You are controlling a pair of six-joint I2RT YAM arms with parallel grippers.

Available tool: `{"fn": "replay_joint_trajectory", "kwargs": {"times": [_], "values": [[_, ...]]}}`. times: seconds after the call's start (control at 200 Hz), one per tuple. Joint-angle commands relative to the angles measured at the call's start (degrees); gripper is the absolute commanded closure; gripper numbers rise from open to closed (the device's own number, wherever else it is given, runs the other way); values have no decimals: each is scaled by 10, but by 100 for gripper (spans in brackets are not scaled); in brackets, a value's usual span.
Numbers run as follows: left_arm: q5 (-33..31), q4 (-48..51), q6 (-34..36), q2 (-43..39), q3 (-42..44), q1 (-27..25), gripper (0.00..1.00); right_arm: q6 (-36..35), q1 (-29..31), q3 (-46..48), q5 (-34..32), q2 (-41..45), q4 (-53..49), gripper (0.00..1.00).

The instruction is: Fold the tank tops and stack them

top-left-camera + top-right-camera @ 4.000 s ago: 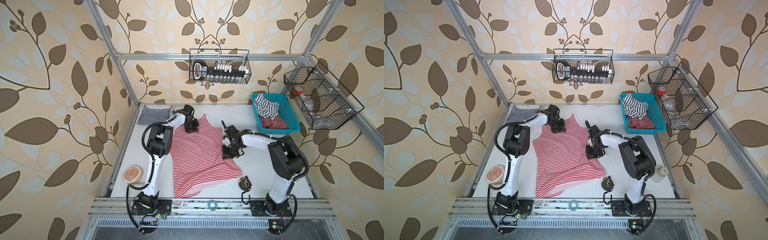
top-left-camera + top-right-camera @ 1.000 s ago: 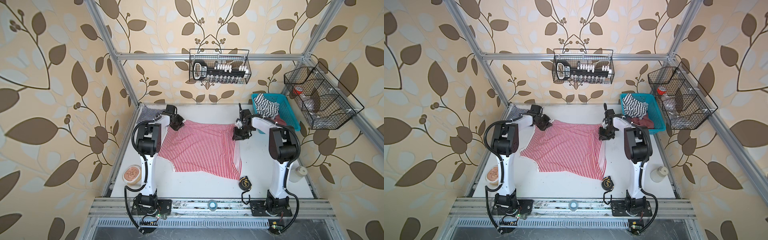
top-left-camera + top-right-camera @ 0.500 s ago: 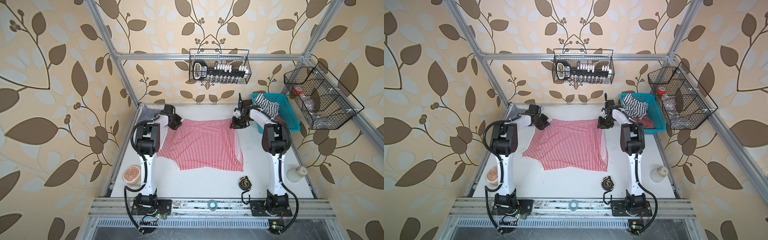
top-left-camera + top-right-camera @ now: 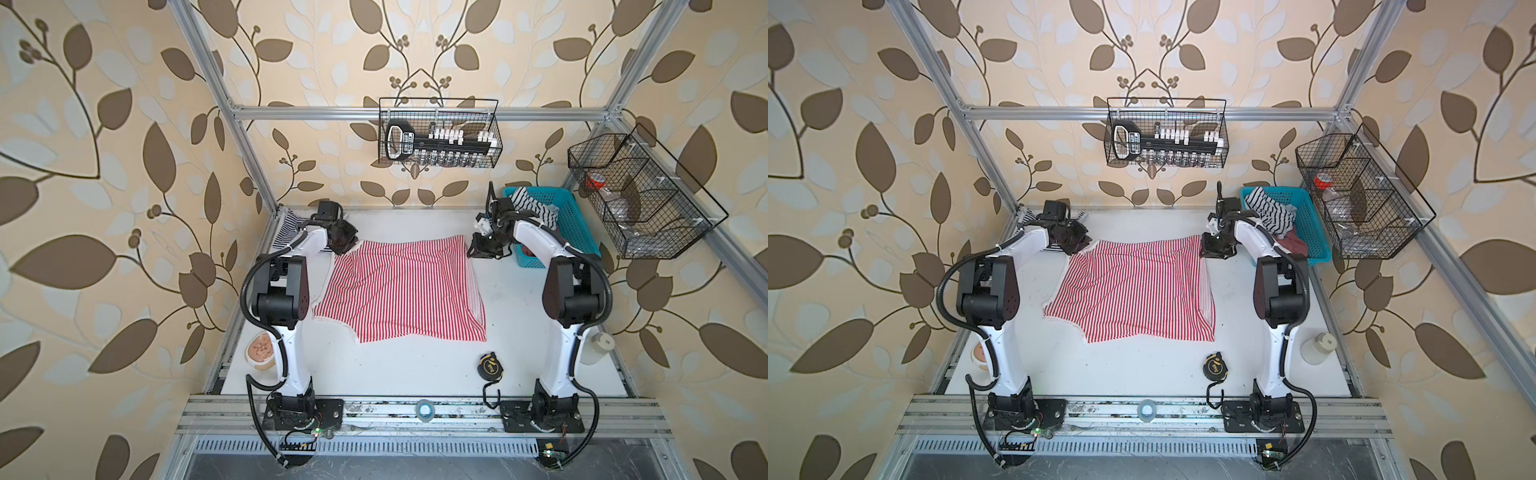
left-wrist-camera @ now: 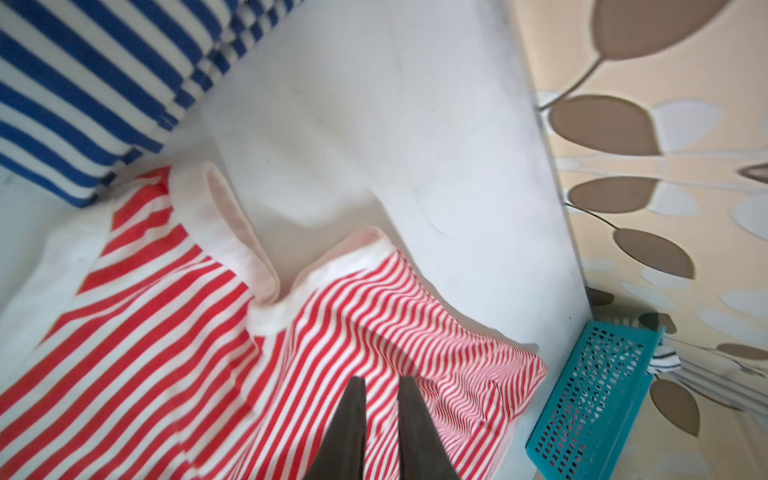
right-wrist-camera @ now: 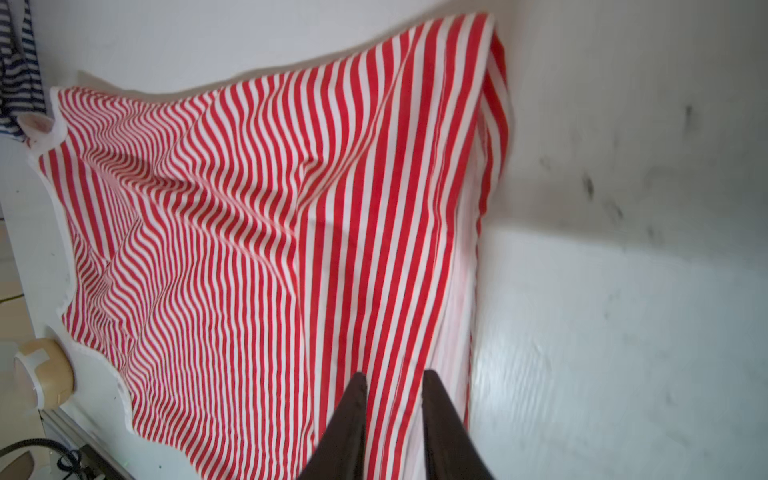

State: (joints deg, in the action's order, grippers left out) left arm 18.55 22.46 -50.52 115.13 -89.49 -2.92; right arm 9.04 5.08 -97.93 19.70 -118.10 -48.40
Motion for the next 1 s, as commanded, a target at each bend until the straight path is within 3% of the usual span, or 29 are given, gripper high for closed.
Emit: {"fn": "replay_joint_trajectory", "kwargs": {"times": [0.0, 0.135, 0.29, 0.555, 0.995], "values": [[-13, 54, 61, -70, -28, -1, 82, -7, 4, 79, -27, 59, 1, 86], [5, 98, 112, -108, -4, -22, 84, -8, 24, 171, -34, 100, 17, 89], [18, 143, 150, -125, 40, -60, 91, -1, 38, 211, -21, 92, 42, 84], [25, 167, 170, -123, 115, -97, 99, 11, 39, 209, -11, 52, 67, 74], [11, 163, 177, -91, 192, -97, 100, 7, 35, 199, -6, 12, 75, 71]]}}
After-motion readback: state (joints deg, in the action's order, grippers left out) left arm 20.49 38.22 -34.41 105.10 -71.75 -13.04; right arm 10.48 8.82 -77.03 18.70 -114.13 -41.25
